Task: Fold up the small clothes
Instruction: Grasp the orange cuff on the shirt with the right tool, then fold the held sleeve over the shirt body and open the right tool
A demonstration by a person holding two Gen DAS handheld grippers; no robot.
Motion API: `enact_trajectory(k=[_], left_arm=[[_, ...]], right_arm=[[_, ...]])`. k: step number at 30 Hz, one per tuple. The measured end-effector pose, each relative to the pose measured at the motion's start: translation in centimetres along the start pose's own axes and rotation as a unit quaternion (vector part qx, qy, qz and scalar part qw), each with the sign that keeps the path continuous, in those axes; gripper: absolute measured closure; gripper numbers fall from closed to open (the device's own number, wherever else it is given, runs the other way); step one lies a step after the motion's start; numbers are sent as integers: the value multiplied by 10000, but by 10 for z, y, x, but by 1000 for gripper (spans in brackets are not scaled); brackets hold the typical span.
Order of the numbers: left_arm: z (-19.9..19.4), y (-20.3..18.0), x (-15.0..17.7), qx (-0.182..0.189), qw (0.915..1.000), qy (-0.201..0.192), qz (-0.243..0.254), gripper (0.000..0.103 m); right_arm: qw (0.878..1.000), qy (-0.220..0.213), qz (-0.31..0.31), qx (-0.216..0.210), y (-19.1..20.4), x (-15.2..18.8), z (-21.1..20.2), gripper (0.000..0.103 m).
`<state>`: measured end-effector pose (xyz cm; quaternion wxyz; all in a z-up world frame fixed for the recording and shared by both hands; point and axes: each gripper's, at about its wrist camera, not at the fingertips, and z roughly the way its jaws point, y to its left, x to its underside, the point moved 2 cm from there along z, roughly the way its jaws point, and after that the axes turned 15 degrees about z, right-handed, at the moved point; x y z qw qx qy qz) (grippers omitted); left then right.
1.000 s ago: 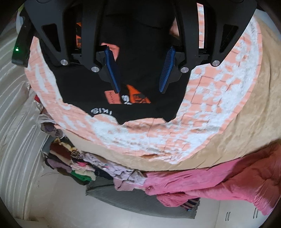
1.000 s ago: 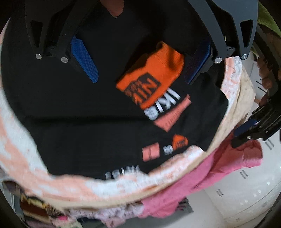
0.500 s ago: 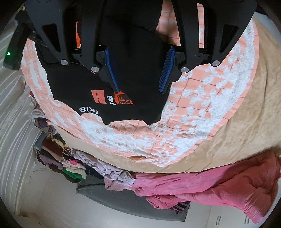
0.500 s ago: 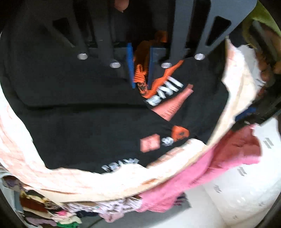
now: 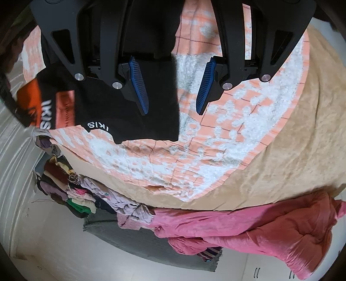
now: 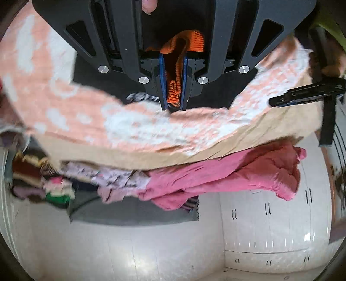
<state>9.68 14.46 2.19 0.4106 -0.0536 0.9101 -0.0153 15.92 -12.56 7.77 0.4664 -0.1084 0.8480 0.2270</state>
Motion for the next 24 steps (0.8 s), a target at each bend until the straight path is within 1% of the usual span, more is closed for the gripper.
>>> enact_trajectory(k=[2,6,13,18,24], left_arm=[[2,-2,-1,3,10000,17,13,65],[10,-11,-3,30,9999,71,132,65],[31,-38,-10,143,9986,209,457,65],[55,-66,-12,222,9956,401,813,65],[82,-88,-11,167,9910,615,1177,65]], right_arm=[[9998,-47,-93,189,-12,-9,2,92],[9983,-21,-235,539,-39,-11,13,92],[9946,137,-48,1024,-76,7,26,92],[9926,278,28,1182,-91,18,39,92],[9903,361,81,1342,-97,23,47,91]])
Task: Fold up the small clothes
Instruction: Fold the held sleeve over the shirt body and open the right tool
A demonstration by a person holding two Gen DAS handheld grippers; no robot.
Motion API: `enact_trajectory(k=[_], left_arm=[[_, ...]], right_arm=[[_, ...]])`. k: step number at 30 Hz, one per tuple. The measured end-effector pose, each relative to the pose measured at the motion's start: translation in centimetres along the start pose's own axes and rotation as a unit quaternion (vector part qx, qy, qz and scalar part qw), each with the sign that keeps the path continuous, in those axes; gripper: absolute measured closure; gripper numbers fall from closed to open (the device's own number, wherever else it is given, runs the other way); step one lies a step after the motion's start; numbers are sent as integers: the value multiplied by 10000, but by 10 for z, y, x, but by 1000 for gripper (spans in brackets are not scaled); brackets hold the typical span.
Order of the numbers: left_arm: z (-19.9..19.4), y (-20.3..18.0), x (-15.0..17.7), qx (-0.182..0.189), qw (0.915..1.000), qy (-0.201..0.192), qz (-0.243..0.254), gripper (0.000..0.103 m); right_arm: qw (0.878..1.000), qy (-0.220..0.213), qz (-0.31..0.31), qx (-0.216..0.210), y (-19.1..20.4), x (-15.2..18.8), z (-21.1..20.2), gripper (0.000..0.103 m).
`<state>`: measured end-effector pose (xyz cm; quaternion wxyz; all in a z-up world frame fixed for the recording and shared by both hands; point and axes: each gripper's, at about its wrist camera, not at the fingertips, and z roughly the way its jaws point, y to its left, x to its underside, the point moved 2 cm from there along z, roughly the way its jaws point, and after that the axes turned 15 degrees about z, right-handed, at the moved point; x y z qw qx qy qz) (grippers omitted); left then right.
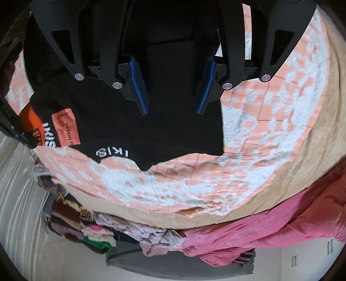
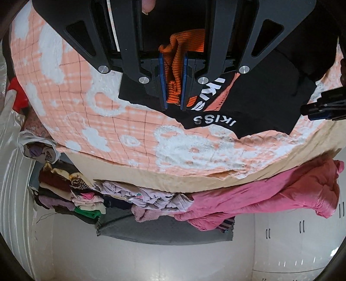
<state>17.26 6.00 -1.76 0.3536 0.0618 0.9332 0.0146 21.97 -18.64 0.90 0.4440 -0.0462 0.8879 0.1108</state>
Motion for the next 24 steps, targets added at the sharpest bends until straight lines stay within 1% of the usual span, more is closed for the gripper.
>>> enact_trajectory(k=[1,2,4,8,11,16,18,21,22,24], left_arm=[[5,-2,0,-16,10000,44,47,65],[11,-5,1,-36,9999,122,110,65],[20,-8,5,-63,9995,248,195,65],[28,-11,14,-64,9990,334,292,65],[27,-9,15,-24,9992,318,257,64],[28,-9,16,-11,9992,323,251,63],[28,-8,18,-1,9992,323,236,63],[27,-8,19,21,9992,318,223,63],[27,-7,20,44,9993,321,199,62],[26,-7,22,56,9994,308,156,62]], right_arm=[[10000,22,14,49,-1,1,2,89],[9999,28,24,103,-2,1,3,82],[9994,9,76,333,-7,3,5,77],[9991,105,274,293,-13,9,5,77],[9995,252,138,155,-2,20,6,77],[9971,705,-151,-253,28,44,15,77],[9956,889,-221,-174,32,51,22,77],[9915,1251,-178,296,23,64,43,77],[9900,1356,-84,385,16,69,50,77],[9908,1325,136,245,9,73,54,77]])
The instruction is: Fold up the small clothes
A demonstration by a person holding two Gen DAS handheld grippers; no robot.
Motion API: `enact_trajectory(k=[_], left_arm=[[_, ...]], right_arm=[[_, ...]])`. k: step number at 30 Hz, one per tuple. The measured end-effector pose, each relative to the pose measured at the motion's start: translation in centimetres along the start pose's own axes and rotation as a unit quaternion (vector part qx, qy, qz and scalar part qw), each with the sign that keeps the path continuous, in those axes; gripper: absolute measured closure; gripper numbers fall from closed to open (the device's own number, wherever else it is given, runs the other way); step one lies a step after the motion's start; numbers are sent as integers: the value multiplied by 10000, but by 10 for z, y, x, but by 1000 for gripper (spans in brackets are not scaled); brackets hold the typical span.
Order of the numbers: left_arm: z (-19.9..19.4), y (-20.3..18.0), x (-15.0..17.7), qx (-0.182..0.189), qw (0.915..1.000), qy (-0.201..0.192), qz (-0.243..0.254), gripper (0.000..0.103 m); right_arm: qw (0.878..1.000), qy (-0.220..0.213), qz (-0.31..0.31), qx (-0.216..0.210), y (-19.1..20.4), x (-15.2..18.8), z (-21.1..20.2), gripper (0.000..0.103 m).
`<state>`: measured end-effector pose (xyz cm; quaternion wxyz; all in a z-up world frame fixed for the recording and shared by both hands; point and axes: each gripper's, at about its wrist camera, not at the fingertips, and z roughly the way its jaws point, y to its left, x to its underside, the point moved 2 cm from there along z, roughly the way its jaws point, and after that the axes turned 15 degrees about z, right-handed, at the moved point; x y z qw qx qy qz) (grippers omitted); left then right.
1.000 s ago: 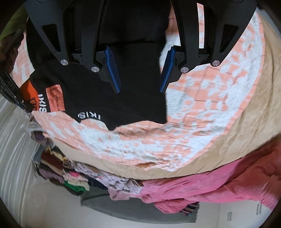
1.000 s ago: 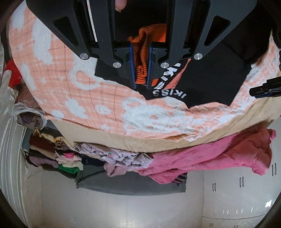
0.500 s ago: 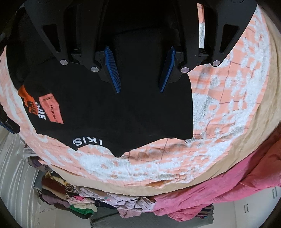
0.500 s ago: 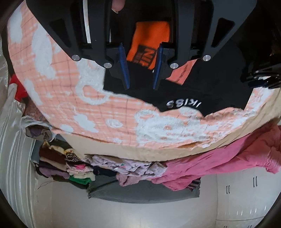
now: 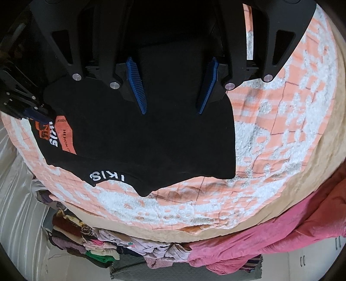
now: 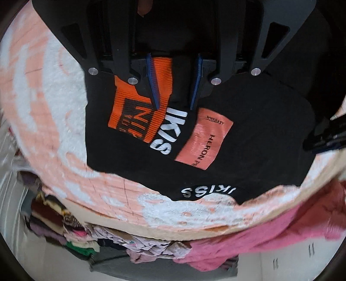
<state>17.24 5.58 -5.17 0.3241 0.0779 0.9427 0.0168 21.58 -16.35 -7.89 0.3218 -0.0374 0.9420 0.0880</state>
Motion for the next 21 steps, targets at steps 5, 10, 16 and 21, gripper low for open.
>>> enact_trajectory(k=[5,10,16,21], left_arm=[[-5,0,3,-18,10000,-46,17,62],[-14,1,4,-38,9999,-115,49,62],[-28,2,6,-45,9998,-203,12,57],[-46,3,6,-90,9993,-351,15,50]], right_arm=[[9999,-28,112,40,2,-1,-5,75],[9994,-152,294,-135,-2,2,-26,70],[9981,-331,425,-289,-6,6,-54,52],[9971,-506,426,-368,-5,9,-77,37]])
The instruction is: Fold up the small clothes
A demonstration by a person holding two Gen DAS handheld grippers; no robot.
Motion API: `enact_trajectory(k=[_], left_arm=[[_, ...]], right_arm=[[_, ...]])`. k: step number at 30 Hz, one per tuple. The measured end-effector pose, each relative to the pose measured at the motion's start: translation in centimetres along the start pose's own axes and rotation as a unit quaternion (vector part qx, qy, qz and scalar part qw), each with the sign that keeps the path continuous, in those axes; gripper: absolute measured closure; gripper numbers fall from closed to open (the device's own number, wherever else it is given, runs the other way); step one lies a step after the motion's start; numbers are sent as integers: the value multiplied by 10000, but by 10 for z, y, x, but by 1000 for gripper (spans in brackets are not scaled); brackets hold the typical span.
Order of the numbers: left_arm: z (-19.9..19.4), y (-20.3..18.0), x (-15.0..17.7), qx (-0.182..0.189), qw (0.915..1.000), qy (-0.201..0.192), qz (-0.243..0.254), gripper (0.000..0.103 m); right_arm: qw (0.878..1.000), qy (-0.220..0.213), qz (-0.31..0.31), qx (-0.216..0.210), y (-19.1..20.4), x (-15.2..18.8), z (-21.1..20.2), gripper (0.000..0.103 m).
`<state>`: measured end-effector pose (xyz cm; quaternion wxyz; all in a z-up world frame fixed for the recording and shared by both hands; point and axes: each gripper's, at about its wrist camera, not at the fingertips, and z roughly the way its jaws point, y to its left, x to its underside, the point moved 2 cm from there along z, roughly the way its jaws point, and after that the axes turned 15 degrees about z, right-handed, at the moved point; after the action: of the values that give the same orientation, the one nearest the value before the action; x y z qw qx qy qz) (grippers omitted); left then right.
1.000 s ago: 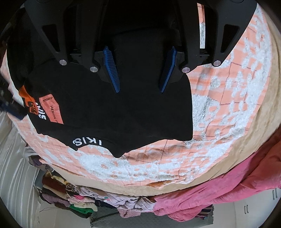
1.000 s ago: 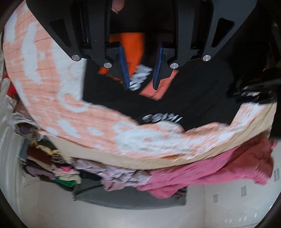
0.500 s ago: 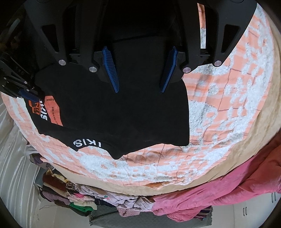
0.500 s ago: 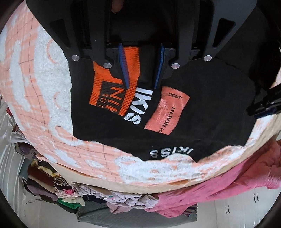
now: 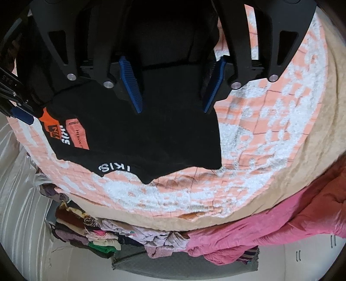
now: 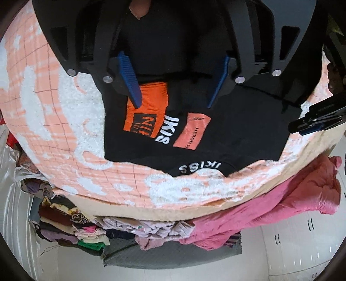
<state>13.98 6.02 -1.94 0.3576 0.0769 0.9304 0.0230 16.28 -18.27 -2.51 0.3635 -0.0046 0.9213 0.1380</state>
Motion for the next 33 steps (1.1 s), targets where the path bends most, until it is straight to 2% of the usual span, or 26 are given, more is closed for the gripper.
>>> enact_trajectory(k=[2,6,8,11,23,33], left_arm=[[-7,1,0,-32,10000,-51,8,46],[-21,2,0,-69,9999,-152,6,30],[-29,4,0,-83,9998,-198,8,23],[-39,6,3,-127,9996,-264,13,17],[-66,23,27,-261,9993,-246,-58,15],[-88,46,60,-417,9990,-55,-168,15]], right_arm=[[10000,-60,-13,-44,2,-1,-7,28],[9997,-186,-51,-137,6,-1,-24,24],[9996,-236,-45,-155,6,-1,-32,15],[9992,-341,-83,-193,5,0,-46,14],[9990,-435,-96,-55,-14,12,-78,14],[9996,-274,-107,24,-27,38,-87,14]])
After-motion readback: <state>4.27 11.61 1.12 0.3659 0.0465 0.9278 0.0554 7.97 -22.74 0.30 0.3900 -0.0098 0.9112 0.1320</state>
